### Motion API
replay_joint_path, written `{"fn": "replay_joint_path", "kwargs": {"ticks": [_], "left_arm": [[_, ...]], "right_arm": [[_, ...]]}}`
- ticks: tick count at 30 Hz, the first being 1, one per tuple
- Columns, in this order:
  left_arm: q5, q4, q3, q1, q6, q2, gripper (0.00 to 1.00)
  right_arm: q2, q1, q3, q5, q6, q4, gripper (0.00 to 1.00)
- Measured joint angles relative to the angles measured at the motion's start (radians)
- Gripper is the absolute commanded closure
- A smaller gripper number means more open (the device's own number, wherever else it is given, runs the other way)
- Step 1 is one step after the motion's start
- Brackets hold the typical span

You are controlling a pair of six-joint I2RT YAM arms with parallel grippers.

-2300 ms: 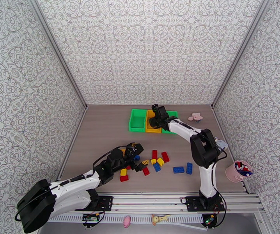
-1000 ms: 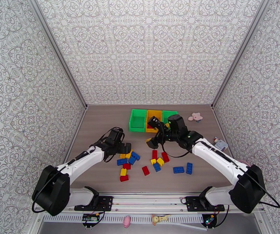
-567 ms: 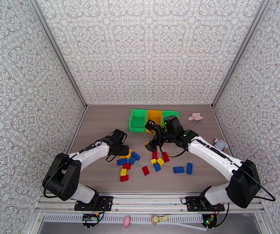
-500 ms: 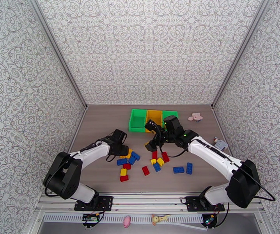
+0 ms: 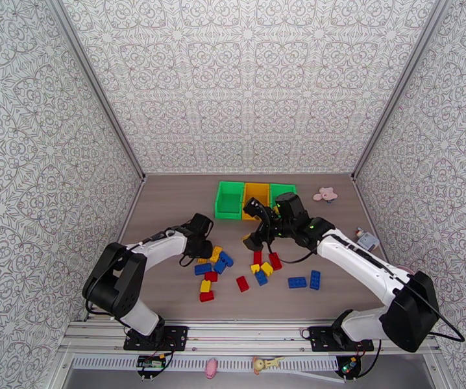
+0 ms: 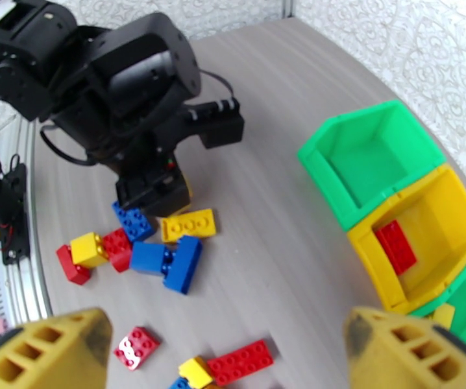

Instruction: Sort the legos into containers by color

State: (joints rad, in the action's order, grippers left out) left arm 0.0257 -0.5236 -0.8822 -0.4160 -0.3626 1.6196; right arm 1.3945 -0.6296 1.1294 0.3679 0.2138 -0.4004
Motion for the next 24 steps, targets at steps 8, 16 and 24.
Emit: {"fn": "replay_joint_path", "kwargs": {"ticks": [8,16,24], "left_arm": [[-0.004,0.019,0.007,0.000,-0.002,-0.074,0.73],[0.002,0.066,0.007,-0.008,-0.003,-0.175,0.75],[0.021,0.252,0.007,-0.070,-0.004,-0.297,0.75]], "right_arm": [[0.000,0.000,0.034,-0.053,0.053,-0.132,0.00],[-0.040,0.000,0.050,-0.050,0.075,-0.198,0.00],[-0.157,0.023,-0.037,-0.054,0.034,-0.069,0.00]]}}
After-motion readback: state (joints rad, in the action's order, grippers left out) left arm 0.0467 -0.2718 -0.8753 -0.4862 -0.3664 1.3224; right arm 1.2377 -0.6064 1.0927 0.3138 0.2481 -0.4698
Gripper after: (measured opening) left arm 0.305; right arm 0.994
